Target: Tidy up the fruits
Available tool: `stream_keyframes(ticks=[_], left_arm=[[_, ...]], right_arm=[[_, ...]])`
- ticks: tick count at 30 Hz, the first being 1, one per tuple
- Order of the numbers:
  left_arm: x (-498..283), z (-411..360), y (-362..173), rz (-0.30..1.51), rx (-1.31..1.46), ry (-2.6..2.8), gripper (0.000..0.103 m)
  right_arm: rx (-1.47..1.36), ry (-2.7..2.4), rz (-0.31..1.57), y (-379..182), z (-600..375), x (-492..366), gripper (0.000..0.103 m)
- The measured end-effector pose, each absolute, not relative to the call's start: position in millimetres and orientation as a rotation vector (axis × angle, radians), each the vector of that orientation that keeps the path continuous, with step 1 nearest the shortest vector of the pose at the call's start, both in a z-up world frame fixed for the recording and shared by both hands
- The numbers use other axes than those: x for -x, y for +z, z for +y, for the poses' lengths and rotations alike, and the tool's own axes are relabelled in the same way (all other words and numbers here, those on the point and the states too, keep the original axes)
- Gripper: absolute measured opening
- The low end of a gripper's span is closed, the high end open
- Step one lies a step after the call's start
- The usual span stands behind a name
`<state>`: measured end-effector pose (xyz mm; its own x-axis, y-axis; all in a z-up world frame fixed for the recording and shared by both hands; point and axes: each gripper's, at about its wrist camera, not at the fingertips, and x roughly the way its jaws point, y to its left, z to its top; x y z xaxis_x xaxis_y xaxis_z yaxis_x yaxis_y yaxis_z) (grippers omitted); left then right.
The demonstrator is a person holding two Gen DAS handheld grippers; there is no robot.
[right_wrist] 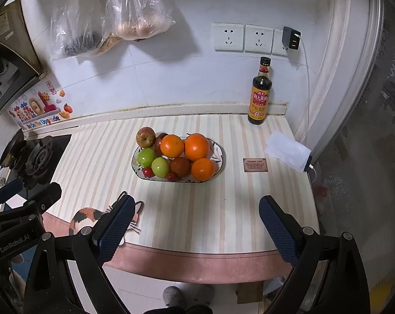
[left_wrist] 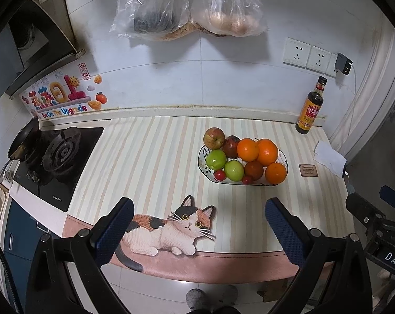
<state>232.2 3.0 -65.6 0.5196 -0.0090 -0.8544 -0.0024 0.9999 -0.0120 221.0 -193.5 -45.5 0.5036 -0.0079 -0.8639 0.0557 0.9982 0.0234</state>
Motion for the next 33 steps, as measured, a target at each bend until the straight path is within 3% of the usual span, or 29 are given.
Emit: stream_keyframes(ticks=[33], left_arm=[[-218.3,0.0,-53.8,1.009,0.01,0.0,0.103]], right_arm=[[-0.046,-0.012,1.038,-36.5,-197.4,-217.4,0.098]])
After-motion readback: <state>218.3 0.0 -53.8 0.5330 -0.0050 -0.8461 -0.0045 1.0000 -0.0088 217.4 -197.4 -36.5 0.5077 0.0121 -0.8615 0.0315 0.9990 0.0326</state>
